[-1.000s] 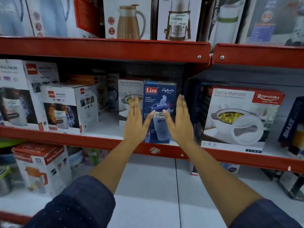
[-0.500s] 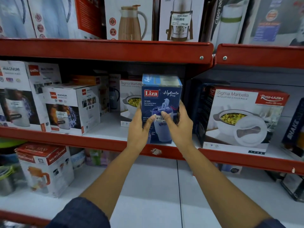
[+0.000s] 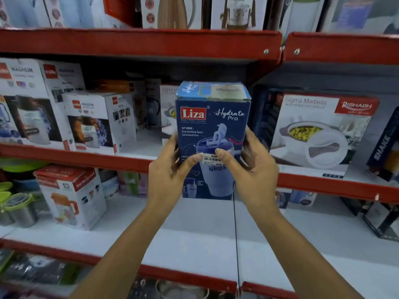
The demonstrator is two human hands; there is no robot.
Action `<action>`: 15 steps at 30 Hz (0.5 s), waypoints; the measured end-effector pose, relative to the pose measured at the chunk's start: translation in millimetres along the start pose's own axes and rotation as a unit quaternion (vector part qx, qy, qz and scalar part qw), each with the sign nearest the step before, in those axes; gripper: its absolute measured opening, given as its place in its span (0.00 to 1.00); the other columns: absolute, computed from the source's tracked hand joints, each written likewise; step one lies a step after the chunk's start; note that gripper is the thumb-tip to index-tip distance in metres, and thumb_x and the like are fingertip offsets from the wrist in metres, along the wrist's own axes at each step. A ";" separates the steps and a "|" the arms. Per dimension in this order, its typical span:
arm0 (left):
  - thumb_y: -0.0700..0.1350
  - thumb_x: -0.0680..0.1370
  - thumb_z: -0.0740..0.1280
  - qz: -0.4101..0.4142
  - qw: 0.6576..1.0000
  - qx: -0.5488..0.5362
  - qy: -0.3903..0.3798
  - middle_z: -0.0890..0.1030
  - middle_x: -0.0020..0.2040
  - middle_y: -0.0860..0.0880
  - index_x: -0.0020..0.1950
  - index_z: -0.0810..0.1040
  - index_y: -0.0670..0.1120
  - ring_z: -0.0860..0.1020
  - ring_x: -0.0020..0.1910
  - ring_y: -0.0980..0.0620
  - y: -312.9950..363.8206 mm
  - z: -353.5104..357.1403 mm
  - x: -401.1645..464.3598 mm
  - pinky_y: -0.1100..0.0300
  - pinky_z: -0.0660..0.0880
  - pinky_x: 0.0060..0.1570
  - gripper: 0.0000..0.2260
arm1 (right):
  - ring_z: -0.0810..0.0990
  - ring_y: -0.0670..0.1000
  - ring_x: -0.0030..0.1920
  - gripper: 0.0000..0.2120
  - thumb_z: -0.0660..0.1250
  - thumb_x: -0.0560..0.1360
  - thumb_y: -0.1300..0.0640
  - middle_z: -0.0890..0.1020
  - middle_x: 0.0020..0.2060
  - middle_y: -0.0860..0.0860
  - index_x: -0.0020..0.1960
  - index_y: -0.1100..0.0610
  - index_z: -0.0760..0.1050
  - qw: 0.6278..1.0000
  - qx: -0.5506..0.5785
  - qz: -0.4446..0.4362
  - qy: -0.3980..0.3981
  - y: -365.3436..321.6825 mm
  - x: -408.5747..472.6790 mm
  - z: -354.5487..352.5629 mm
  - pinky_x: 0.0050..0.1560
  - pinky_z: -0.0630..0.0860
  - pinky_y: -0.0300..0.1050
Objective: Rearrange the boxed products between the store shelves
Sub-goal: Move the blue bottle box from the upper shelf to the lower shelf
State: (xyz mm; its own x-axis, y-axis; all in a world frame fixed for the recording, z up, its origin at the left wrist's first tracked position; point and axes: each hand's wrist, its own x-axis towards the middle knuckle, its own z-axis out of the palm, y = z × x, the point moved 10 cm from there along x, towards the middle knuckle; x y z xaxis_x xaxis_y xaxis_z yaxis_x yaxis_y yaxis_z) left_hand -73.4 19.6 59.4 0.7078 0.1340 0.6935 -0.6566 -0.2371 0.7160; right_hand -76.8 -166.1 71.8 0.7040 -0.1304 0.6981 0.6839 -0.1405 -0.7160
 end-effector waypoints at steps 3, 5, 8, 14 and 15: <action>0.46 0.74 0.70 -0.013 1.000 0.001 -0.008 0.82 0.59 0.56 0.70 0.70 0.42 0.81 0.58 0.60 -10.4 -2.8 -33.7 0.63 0.80 0.53 0.25 | 0.81 0.47 0.61 0.30 0.72 0.73 0.62 0.81 0.62 0.51 0.73 0.58 0.66 1.000 0.021 0.014 -0.005 9.0 -33.6 -4.8 0.57 0.81 0.48; 0.45 0.74 0.70 -0.032 0.999 0.017 -0.020 0.80 0.58 0.63 0.70 0.70 0.44 0.81 0.57 0.64 -22.8 -1.4 -53.6 0.70 0.78 0.51 0.25 | 0.81 0.49 0.61 0.29 0.71 0.73 0.63 0.81 0.62 0.52 0.73 0.59 0.67 0.999 0.024 0.034 -0.008 22.2 -54.8 -7.0 0.58 0.80 0.49; 0.42 0.74 0.72 -0.074 0.996 0.041 -0.038 0.79 0.56 0.65 0.69 0.70 0.49 0.79 0.53 0.71 -51.3 3.4 -81.3 0.74 0.76 0.48 0.24 | 0.80 0.48 0.62 0.30 0.72 0.73 0.60 0.81 0.63 0.48 0.72 0.57 0.67 0.997 0.002 0.074 -0.003 52.9 -85.1 -12.0 0.58 0.80 0.50; 0.47 0.72 0.73 -0.219 0.972 0.030 -0.078 0.81 0.56 0.58 0.65 0.71 0.50 0.80 0.56 0.61 -147.3 32.9 -142.3 0.68 0.79 0.51 0.23 | 0.79 0.43 0.62 0.27 0.71 0.74 0.56 0.78 0.60 0.34 0.70 0.48 0.67 0.979 -0.084 0.181 -0.034 144.1 -139.8 -19.6 0.59 0.80 0.47; 0.47 0.72 0.74 -0.234 0.968 0.035 -0.088 0.81 0.56 0.57 0.65 0.71 0.48 0.81 0.57 0.58 -161.7 39.6 -149.2 0.67 0.79 0.52 0.24 | 0.79 0.41 0.61 0.26 0.71 0.74 0.55 0.78 0.60 0.35 0.70 0.47 0.67 0.974 -0.102 0.199 -0.041 159.9 -146.6 -21.5 0.59 0.80 0.46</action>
State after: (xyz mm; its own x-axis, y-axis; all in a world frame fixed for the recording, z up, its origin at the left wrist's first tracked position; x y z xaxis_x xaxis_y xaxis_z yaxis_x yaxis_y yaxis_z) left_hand -62.5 -0.1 -163.0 0.9609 0.0781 0.2656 -0.2383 -0.2548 0.9372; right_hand -74.8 -190.5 -144.8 0.9245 -0.1359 0.3561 0.3072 -0.2874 -0.9072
